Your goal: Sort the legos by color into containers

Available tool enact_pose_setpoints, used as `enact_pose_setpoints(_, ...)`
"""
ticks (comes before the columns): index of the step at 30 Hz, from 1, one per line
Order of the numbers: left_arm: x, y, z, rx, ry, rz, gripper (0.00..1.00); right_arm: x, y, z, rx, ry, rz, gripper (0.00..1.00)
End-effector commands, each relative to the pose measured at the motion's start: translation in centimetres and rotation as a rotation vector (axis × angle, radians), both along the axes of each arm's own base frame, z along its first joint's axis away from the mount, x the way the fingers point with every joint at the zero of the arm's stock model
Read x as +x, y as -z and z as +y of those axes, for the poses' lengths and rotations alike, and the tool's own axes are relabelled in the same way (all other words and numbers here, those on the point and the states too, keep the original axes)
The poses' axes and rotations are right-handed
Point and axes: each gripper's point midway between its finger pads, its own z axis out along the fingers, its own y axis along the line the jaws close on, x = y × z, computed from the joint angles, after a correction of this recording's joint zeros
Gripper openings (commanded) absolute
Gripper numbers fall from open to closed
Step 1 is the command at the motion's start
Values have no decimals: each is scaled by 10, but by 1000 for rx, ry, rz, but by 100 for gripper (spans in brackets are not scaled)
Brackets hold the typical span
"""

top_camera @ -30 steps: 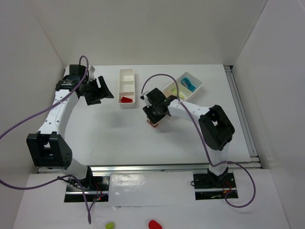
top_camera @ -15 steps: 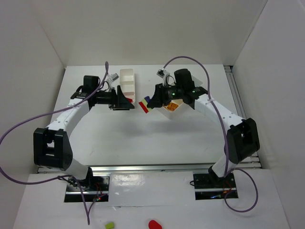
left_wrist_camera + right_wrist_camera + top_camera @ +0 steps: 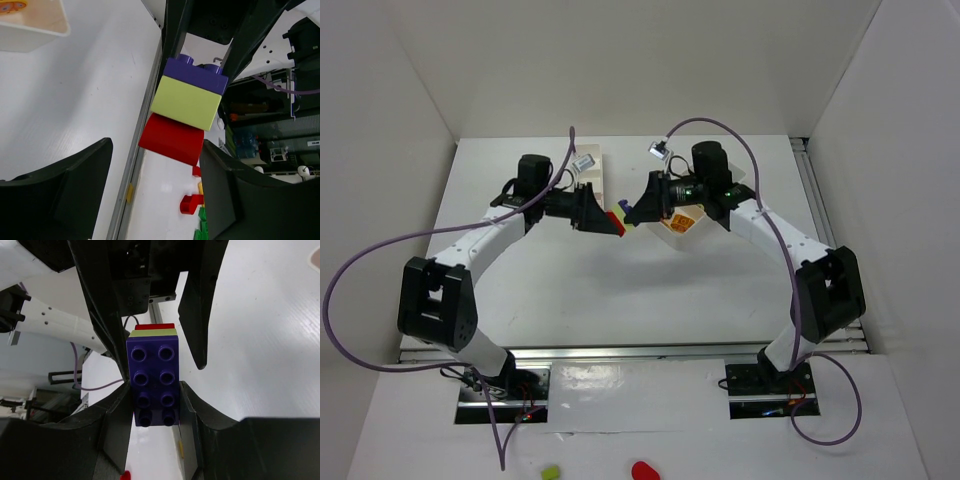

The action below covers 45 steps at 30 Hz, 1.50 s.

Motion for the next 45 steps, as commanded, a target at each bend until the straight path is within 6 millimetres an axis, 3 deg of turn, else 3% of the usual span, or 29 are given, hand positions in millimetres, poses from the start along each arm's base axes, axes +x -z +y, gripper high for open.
enact_pose_setpoints(1, 2, -17, -5, -44, 48, -120, 78, -8, -15, 0, 68, -50, -26, 31)
enact_pose_setpoints(6, 1, -22, -9, -58, 60, -124, 73, -8, -13, 1, 68, -57, -7, 31)
enact_pose_setpoints(10, 0, -24, -9, -65, 67, -123, 61, -7, -9, 1, 64, -57, 1, 31)
enact_pose_setpoints(14, -1, -24, -9, -62, 78, -115, 33, -4, -10, 2, 66, -48, -8, 31)
enact_pose_setpoints(15, 1, -20, -9, -60, 79, -115, 19, -4, -10, 2, 66, -48, -8, 31)
enact_pose_setpoints(18, 1, -19, -9, -57, 88, -91, 0, -2, -10, 3, 66, -48, -8, 33)
enact_pose_setpoints(19, 2, -18, -10, -55, 88, -81, 0, -4, -15, 6, 71, -58, -20, 41)
enact_pose_setpoints(23, 1, -14, -12, -52, 98, -70, 0, -2, -15, 11, 71, -67, -20, 54)
enact_pose_setpoints(28, 0, -13, -12, -50, 98, -61, 0, -2, -17, 15, 75, -77, -27, 55)
enact_pose_setpoints(33, -1, -12, -12, -47, 99, -58, 0, 4, -5, 15, 48, -47, -16, 22)
enact_pose_setpoints(34, -1, -12, -12, -47, 99, -58, 0, 7, -6, 12, 41, -25, -11, 19)
enact_pose_setpoints(35, 2, -12, -8, -47, 86, -58, 0, 15, 7, 1, 17, 17, 11, 19)
enact_pose_setpoints(37, 6, -15, 0, -46, 63, -68, 0, 25, 6, -16, 8, 94, 0, 18)
enact_pose_setpoints(38, 4, -17, 1, -45, 64, -75, 0, 27, 16, -27, -5, 133, 35, 18)
enact_pose_setpoints(40, 10, -12, 11, -40, 33, -63, 0, 45, 13, -54, 1, 236, 21, 18)
enact_pose_setpoints(41, 13, -10, 15, -28, 5, -65, 0, 52, 22, -66, -17, 281, 49, 18)
enact_pose_setpoints(43, 15, -6, 19, -21, -21, -23, 0, 58, 25, -73, -48, 328, 25, 18)
enact_pose_setpoints(45, 29, 0, 24, 22, -105, -8, 0, 63, 30, -83, -93, 383, 33, 18)
